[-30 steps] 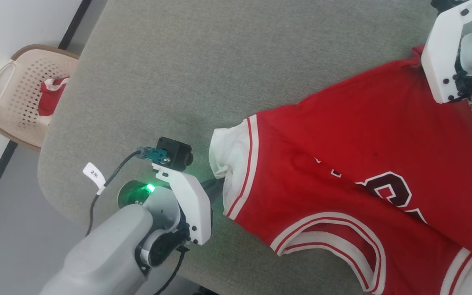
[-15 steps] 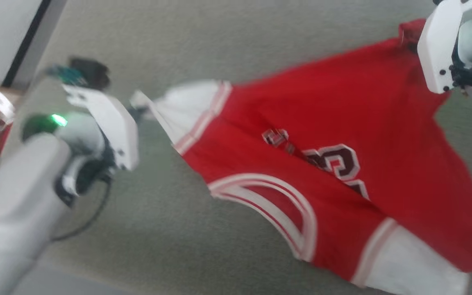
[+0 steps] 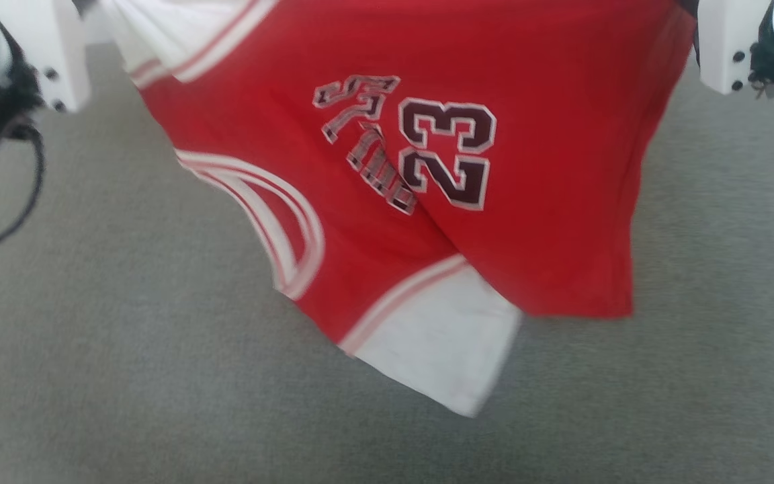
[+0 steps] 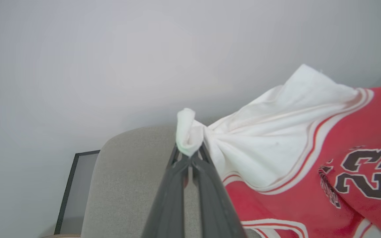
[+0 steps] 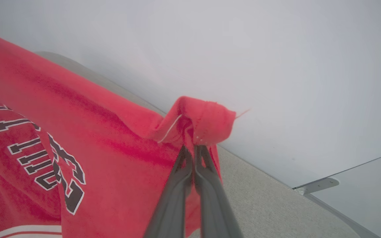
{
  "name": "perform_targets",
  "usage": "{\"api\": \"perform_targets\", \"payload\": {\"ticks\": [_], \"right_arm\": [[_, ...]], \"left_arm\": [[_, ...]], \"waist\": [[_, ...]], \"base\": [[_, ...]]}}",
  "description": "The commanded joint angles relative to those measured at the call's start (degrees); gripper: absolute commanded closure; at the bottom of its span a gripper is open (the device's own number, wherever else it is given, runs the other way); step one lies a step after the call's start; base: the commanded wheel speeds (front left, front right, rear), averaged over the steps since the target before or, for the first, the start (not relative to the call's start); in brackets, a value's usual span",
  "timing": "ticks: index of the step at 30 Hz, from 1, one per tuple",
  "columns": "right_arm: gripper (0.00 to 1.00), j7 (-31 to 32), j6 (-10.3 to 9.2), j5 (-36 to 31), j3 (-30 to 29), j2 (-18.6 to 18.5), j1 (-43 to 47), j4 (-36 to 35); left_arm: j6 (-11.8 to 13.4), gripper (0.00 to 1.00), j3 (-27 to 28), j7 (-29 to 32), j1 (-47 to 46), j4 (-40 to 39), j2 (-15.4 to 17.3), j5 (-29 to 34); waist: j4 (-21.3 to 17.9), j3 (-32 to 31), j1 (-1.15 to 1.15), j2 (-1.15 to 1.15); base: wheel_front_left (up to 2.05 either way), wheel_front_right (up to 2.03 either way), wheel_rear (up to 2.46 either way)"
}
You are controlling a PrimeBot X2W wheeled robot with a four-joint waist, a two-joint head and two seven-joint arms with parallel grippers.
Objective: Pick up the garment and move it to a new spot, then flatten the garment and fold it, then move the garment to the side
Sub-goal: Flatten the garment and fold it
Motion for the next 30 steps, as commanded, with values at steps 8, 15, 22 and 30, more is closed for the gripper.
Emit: {"api": "perform_targets", "payload": {"ticks": [8, 15, 22, 30], "right_arm": [[1.0, -1.57, -0.02, -2.68, -3.98, 1.79, -1.92, -0.52], [1.0, -7.36, -0.02, -8.41, -8.17, 4.76, -5.47, 4.67], [1.0, -19.31, -0.04, -17.57, -11.79, 8.54, -13.97, 12.82], [1.0, -36.15, -0.03, -31.03, -16.02, 12.19, -22.69, 21.8]], "left_arm": [[-2.75, 1.0, -0.41, 0.27, -8.39, 5.91, -0.72, 3.0], [-4.91, 1.0, -0.06, -7.8, -16.47, 13.03, -4.24, 6.67], [-5.77, 1.0, 1.22, -21.23, -28.63, 22.45, -8.34, 11.63], [-6.78, 1.0, 1.69, -39.99, -40.2, 30.28, -13.21, 16.9]], "waist": [[-4.29, -3.68, 0.0, 0.0], [-5.28, 0.37, 0.0, 0.0], [-6.1, 8.26, 0.0, 0.0], [-5.12, 14.08, 0.0, 0.0]], "base": [[0.0, 0.0, 0.0], [0.0, 0.0, 0.0], [0.0, 0.0, 0.0], [0.0, 0.0, 0.0]]}}
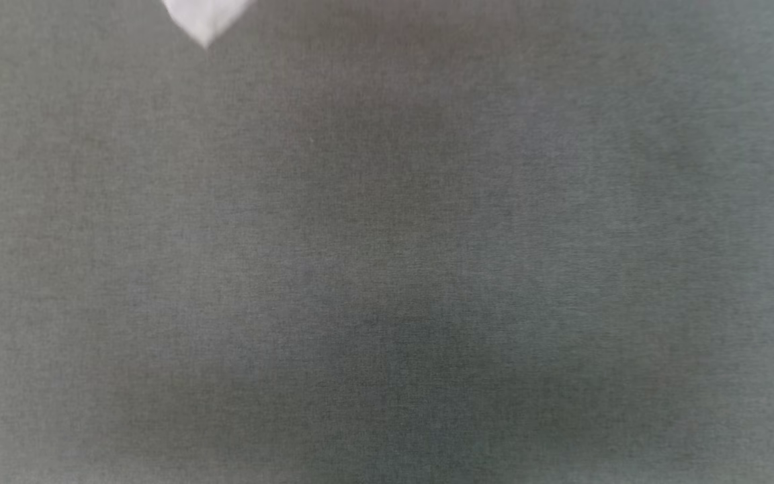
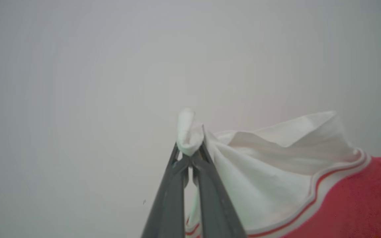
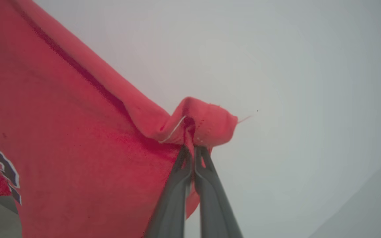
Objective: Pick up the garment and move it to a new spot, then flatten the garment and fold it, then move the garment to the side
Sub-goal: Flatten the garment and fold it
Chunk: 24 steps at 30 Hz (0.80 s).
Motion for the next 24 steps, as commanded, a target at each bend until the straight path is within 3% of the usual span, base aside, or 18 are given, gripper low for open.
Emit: {"api": "perform_targets", "payload": {"ticks": [1, 7, 12, 19, 24], "right_arm": [[1.0, -2.58, -0.06, -2.25, -0.44, 0.71, -0.74, 1.56], [1.0, -1.58, -0.04, -2.59, 1.07, 3.57, 2.57, 8.43], [1.0, 1.25, -0.04, 2.01, 5.66, 3.73, 9.54, 9.58], [1.0, 4.97, -0.05, 10.78, 10.5, 1.13, 19.78, 5.56], [1.0, 8.92, -0.04, 17.2, 13.22, -2.22, 27.96, 0.06]], "left_arm": [[-1.09, 1.0, -0.05, -3.33, -1.03, 1.1, -0.67, 1.18], [-6.5, 1.0, -2.17, -6.54, 3.92, 6.39, -2.66, 0.0], [-9.52, 1.0, -4.75, -0.9, 12.31, 10.59, -3.54, -2.55], [-10.14, 1.0, -8.18, 7.9, 25.45, 7.39, -2.41, -8.39], [-10.14, 1.0, -10.58, 15.46, 36.81, 0.22, 1.16, -13.72]], "waist": [[0.89, 1.71, 0.0, 0.0], [2.82, 1.02, 0.0, 0.0], [3.99, -1.34, 0.0, 0.0], [4.79, -4.66, 0.0, 0.0], [5.46, -7.0, 0.0, 0.0]], "base": [[0.0, 0.0, 0.0], [0.0, 0.0, 0.0], [0.0, 0.0, 0.0], [0.0, 0.0, 0.0], [0.0, 0.0, 0.0]]}}
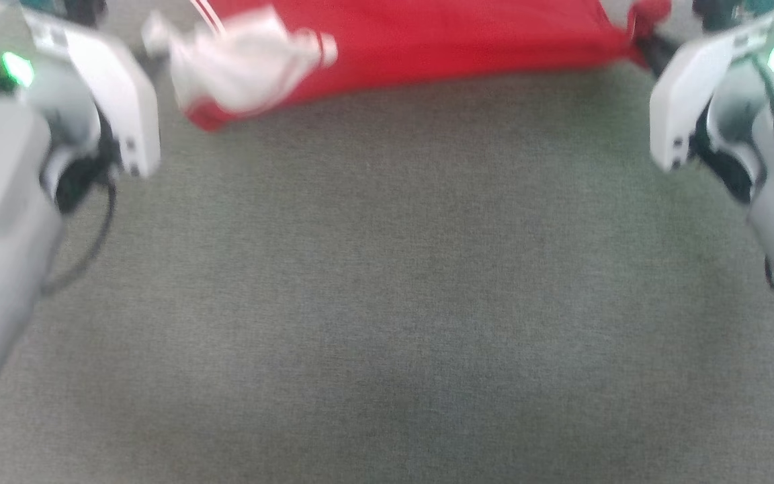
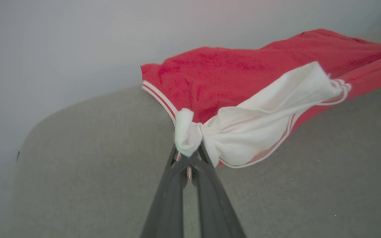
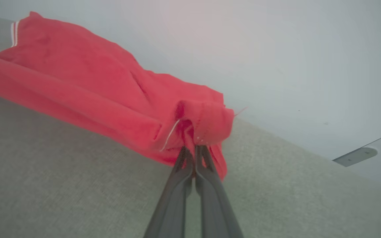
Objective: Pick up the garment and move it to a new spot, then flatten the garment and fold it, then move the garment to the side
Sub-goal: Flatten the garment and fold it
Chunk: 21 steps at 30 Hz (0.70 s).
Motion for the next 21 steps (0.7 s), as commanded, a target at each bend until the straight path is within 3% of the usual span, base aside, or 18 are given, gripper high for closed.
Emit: {"api": "perform_targets", "payload": {"ticks": [1, 3, 7, 17, 21], "right_arm": [[1.0, 0.59, -0.02, 1.32, 0.27, -0.47, 1.69, -1.13], [1.0, 2.43, -0.02, 3.42, 1.3, -2.12, 5.39, -4.03], [1.0, 4.56, -0.02, 6.55, 1.81, -5.75, 12.47, -10.17], [1.0, 9.64, -0.03, 9.93, -2.99, -12.89, 32.15, -26.32], [1.0, 12.67, -0.02, 9.44, -6.19, -13.87, 40.53, -33.15]], "left_arm": [[-0.01, 1.0, 0.32, 1.36, 2.18, -0.77, 0.63, -2.23], [0.68, 1.0, -0.1, 3.85, 6.29, -4.12, 2.32, -3.08], [4.62, 1.0, -0.54, 8.37, 15.91, -13.2, 5.85, -6.16], [21.83, 1.0, -0.92, 14.16, 38.52, -42.83, 16.77, -12.15], [27.14, 1.0, -1.0, 14.7, 45.32, -50.59, 19.61, -14.17]], "waist": [[0.36, -0.87, 0.0, 0.0], [0.41, -1.66, 0.0, 0.0], [0.35, -2.83, 0.0, 0.0], [0.01, -3.92, 0.0, 0.0], [-0.3, -4.08, 0.0, 0.0]], "base": [[0.0, 0.0, 0.0], [0.0, 0.0, 0.0], [0.0, 0.0, 0.0], [0.0, 0.0, 0.0], [0.0, 0.0, 0.0]]}}
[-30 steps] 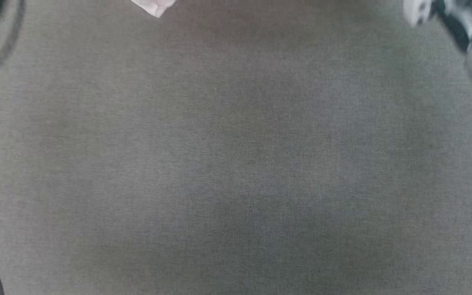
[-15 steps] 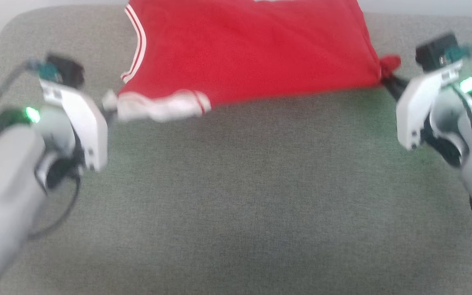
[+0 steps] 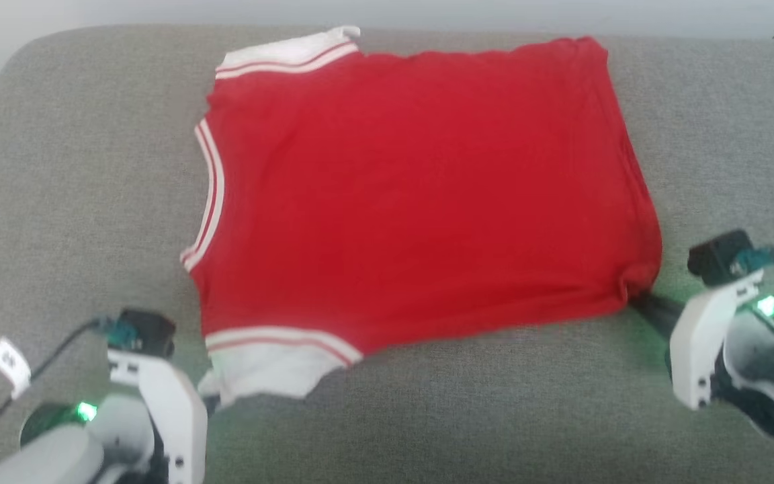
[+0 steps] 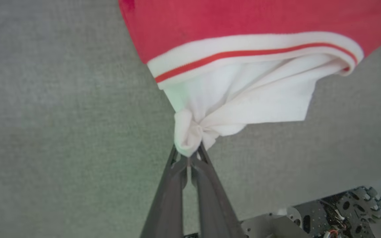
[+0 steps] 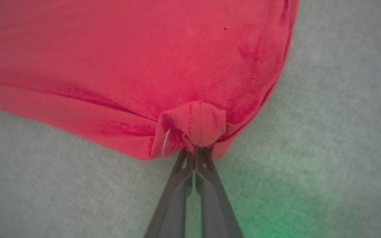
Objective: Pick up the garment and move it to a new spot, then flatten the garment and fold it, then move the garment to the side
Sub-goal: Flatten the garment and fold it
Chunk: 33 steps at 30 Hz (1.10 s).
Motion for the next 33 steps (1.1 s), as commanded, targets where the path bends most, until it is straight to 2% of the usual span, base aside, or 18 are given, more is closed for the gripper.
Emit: {"api": "perform_targets", "payload": {"ticks": [1, 6, 13, 18, 22, 27, 30, 33], "right_arm": [[1.0, 1.32, -0.02, -0.43, -0.58, -0.43, 3.14, -1.33], [1.0, 5.56, -0.01, -1.32, -5.87, -0.18, 14.64, -9.27], [1.0, 10.91, -0.01, -4.23, -13.57, 3.66, 26.79, -18.99], [1.0, 13.57, -0.01, -7.05, -18.58, 6.11, 29.5, -25.14], [1.0, 14.83, -0.01, -8.92, -21.41, 7.85, 27.32, -28.92], [1.0, 16.51, -0.01, -11.01, -22.71, 8.23, 22.09, -29.86], [1.0, 17.22, -0.01, -11.93, -22.18, 7.71, 17.42, -29.02], [1.0, 16.87, -0.01, -12.1, -20.99, 7.15, 12.17, -26.85]], "left_arm": [[1.23, 1.0, -0.16, 0.42, 1.83, -1.23, 1.15, -0.53], [4.67, 1.0, -0.23, 0.25, 6.37, -6.14, 3.73, -1.75], [7.65, 1.0, 0.32, 0.92, 9.64, -9.39, 6.23, -3.42], [9.62, 1.0, 1.87, 0.59, 9.46, -12.23, 8.67, -3.21], [10.45, 1.0, 3.88, 0.0, 5.97, -14.84, 11.24, -0.9], [8.49, 1.0, 5.65, 0.9, -1.37, -15.26, 13.25, 3.99], [6.0, 1.0, 5.66, 2.31, -6.84, -13.2, 12.55, 6.66], [2.48, 1.0, 5.33, 3.77, -13.1, -9.51, 10.27, 8.75]], "waist": [[-0.08, 0.01, 0.0, 0.0], [-0.2, 0.34, 0.0, 0.0], [-1.05, 1.17, 0.0, 0.0], [-1.74, 1.73, 0.0, 0.0], [-2.1, 2.14, 0.0, 0.0], [-2.12, 2.84, 0.0, 0.0], [-2.08, 3.51, 0.0, 0.0], [-2.0, 4.4, 0.0, 0.0]], "base": [[0.0, 0.0, 0.0], [0.0, 0.0, 0.0], [0.0, 0.0, 0.0], [0.0, 0.0, 0.0], [0.0, 0.0, 0.0], [0.0, 0.0, 0.0], [0.0, 0.0, 0.0], [0.0, 0.0, 0.0]]}}
